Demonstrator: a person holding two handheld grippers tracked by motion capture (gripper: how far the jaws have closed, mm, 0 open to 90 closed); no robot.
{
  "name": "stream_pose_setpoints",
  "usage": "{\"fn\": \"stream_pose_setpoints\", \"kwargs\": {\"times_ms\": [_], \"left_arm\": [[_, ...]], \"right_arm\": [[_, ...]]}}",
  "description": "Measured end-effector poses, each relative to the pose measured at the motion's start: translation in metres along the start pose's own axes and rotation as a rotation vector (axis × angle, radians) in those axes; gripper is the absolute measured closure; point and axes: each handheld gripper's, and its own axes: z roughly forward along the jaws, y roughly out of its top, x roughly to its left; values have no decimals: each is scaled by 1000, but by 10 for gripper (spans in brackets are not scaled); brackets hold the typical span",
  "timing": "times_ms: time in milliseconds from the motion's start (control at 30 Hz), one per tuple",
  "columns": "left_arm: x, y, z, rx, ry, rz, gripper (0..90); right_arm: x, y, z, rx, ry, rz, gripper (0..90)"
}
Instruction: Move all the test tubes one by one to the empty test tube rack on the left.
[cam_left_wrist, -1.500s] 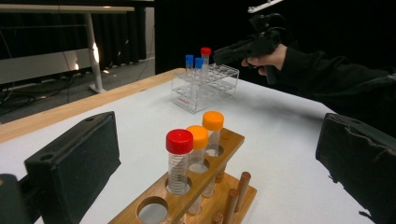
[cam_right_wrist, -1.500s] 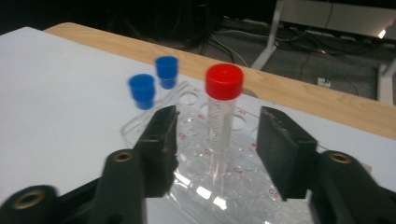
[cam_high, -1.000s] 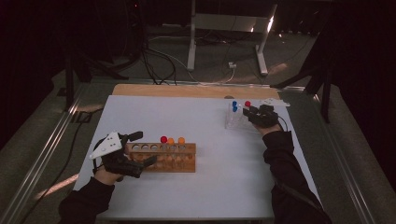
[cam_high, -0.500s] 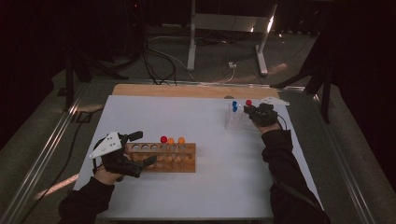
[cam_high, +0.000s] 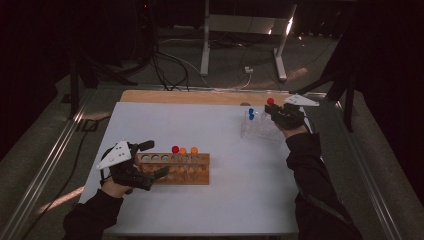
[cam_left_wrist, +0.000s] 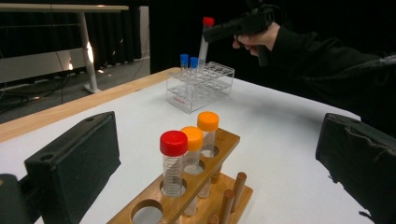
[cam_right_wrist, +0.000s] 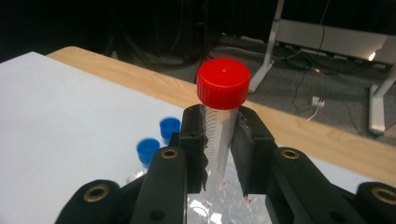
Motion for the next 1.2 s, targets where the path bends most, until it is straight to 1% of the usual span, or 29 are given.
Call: {"fn": "stream_pose_setpoints", "kwargs": {"times_ms": [167, 233, 333, 400, 467, 500, 533, 567, 600, 633, 700, 733, 833, 867, 933, 967, 1000, 1033, 1167, 1200], "left_arm": [[0, 3, 0, -2, -5, 0, 6], [-1, 4, 0, -1, -6, -1, 6], [-1, 7, 0, 2, -14, -9, 6], [-2, 9, 1, 3, -22, -18, 6], [-2, 11, 1, 1, -23, -18, 6], [-3, 12, 1, 2, -28, -29, 6], [-4, 14, 2, 6, -12, -27, 6], [-4, 15, 2, 7, -13, -29, 7], [-5, 16, 2, 8, -24, -32, 7], [-6, 17, 3, 13, -23, -33, 7], [-8, 20, 4, 27, -35, -37, 7], [-9, 22, 5, 27, -34, -38, 7], [-11, 28, 6, 32, -40, -29, 8], [-12, 30, 6, 34, -40, -19, 13], [-14, 34, 7, 34, -41, -17, 13], [-15, 36, 8, 34, -34, -8, 13], [-16, 38, 9, 37, -35, -5, 13], [-17, 39, 10, 37, -44, -10, 13], [-23, 44, 15, 57, -65, 4, 16], [-24, 46, 16, 59, -76, 0, 16]], "right_arm": [[6, 17, -12, -29, 11, -29, 756], [9, 23, -18, -38, 10, -47, 755], [15, 33, -27, -57, 25, -66, 756], [20, 38, -32, -65, 46, -72, 755], [25, 41, -37, -66, 66, -86, 755], [28, 42, -39, -68, 79, -90, 755], [32, 42, -41, -65, 92, -97, 756], [36, 42, -43, -65, 105, -102, 755], [39, 42, -45, -66, 125, -104, 755], [44, 41, -47, -63, 141, -110, 755], [53, 40, -50, -59, 171, -127, 755], [58, 39, -52, -57, 192, -127, 755], [72, 39, -58, -58, 241, -149, 755], [76, 39, -61, -57, 257, -154, 755], [86, 39, -66, -54, 292, -166, 755], [91, 38, -68, -56, 312, -171, 755], [96, 38, -70, -55, 331, -176, 755], [101, 37, -72, -52, 347, -185, 755], [119, 34, -79, -45, 407, -207, 755], [123, 34, -80, -44, 422, -210, 755]]}}
